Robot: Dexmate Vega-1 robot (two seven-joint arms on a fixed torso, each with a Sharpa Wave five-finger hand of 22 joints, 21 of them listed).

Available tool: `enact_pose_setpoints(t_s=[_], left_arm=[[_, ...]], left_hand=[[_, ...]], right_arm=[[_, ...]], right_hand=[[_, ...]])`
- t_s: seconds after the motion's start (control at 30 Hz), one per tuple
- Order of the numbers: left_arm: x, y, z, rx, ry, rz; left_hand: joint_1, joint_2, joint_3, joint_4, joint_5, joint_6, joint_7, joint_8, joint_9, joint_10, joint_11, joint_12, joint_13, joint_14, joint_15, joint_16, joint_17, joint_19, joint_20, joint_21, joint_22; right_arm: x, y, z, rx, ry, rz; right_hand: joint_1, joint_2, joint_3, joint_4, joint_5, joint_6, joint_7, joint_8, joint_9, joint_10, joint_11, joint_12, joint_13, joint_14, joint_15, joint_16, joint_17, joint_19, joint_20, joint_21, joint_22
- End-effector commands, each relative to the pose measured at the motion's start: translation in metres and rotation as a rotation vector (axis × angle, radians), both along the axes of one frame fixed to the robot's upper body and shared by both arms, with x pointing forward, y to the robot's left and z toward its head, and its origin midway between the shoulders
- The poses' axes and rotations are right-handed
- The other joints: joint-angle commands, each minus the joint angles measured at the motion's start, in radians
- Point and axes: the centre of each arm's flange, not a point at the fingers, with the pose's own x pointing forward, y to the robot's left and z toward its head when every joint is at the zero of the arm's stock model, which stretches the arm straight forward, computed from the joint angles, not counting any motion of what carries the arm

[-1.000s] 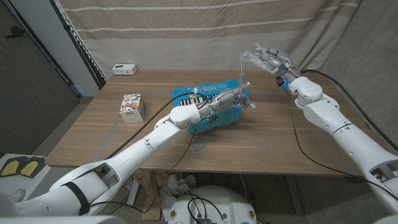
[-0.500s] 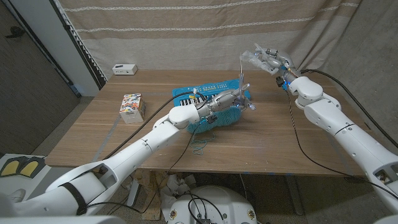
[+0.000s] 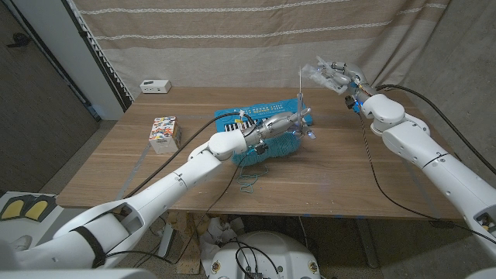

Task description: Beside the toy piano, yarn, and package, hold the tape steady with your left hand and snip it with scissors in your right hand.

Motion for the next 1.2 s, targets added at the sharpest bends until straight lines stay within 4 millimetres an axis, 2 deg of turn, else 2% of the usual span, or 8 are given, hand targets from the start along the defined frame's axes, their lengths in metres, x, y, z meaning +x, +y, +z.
enact_pose_setpoints(t_s=[0.03,0.5,1.2], left_arm=[[0.002,0.002,-0.002,0.029,-0.035,0.032],[0.005,0.002,0.001,0.106,-0.144,0.076],[0.015,0.001,0.000,0.128,-0.150,0.124]], left_hand=[[-0.008,-0.007,-0.107,-0.058,0.007,0.109,0.103,0.002,0.000,0.147,-0.131,0.005,0.001,0.005,-0.091,-0.004,0.003,-0.001,0.001,-0.001,0.002],[-0.012,-0.008,-0.107,-0.057,0.007,0.109,0.103,0.002,0.000,0.147,-0.134,0.005,0.001,0.006,-0.091,-0.004,0.001,-0.002,0.001,0.000,0.004],[-0.018,-0.006,-0.107,-0.054,0.007,0.111,0.102,0.003,0.000,0.148,-0.133,0.005,0.001,0.007,-0.090,0.001,0.009,0.000,0.001,0.001,0.004]], right_arm=[[-0.005,0.003,0.001,-0.050,0.023,-0.004],[-0.005,-0.001,0.009,-0.116,0.058,-0.020],[-0.003,-0.005,0.007,-0.177,0.090,-0.012]], right_hand=[[0.010,0.001,0.001,-0.004,-0.002,0.007,0.008,-0.001,0.001,0.005,0.004,0.009,0.006,0.005,-0.010,0.002,-0.003,0.013,-0.156,0.004,0.003],[0.012,0.000,0.002,-0.007,-0.003,0.007,0.017,-0.001,0.001,0.008,0.011,0.009,0.006,0.006,-0.010,0.004,-0.005,0.015,-0.156,0.004,0.003],[0.014,0.000,0.002,-0.010,-0.003,0.007,0.025,-0.001,0.001,0.006,0.017,0.007,0.007,0.007,-0.010,0.007,-0.007,0.018,-0.155,0.006,0.003]])
